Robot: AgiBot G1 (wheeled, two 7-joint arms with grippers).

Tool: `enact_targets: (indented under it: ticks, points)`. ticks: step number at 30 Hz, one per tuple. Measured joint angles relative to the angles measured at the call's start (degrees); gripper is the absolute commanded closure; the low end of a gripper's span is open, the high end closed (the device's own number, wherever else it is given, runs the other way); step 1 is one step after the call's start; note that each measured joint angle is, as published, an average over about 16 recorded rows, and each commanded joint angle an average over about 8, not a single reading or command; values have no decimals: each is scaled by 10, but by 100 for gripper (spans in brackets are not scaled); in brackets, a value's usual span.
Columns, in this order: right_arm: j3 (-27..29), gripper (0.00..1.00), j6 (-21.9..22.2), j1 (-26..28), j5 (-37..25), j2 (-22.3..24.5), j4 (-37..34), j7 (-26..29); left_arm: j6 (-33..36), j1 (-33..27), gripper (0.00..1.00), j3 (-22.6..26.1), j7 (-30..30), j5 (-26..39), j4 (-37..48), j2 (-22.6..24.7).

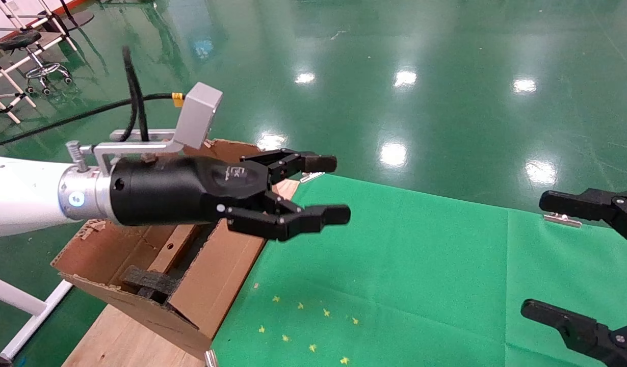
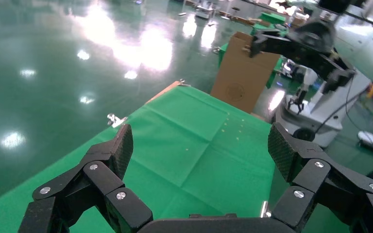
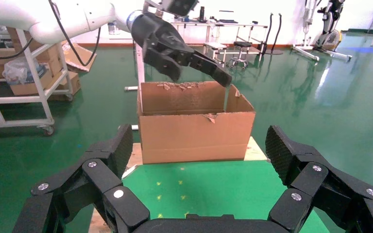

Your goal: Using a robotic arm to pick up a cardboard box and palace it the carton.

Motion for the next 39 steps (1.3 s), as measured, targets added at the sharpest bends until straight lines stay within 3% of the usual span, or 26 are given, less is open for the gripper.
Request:
enact_targets:
  ticks: [20, 39]
  points:
    - [0, 0, 0, 0, 0, 0, 0, 0, 4, 97, 0, -81, 129, -35, -140, -14]
    - [0, 0, 0, 0, 0, 0, 0, 0, 5, 105, 0, -87, 138, -39, -150, -15]
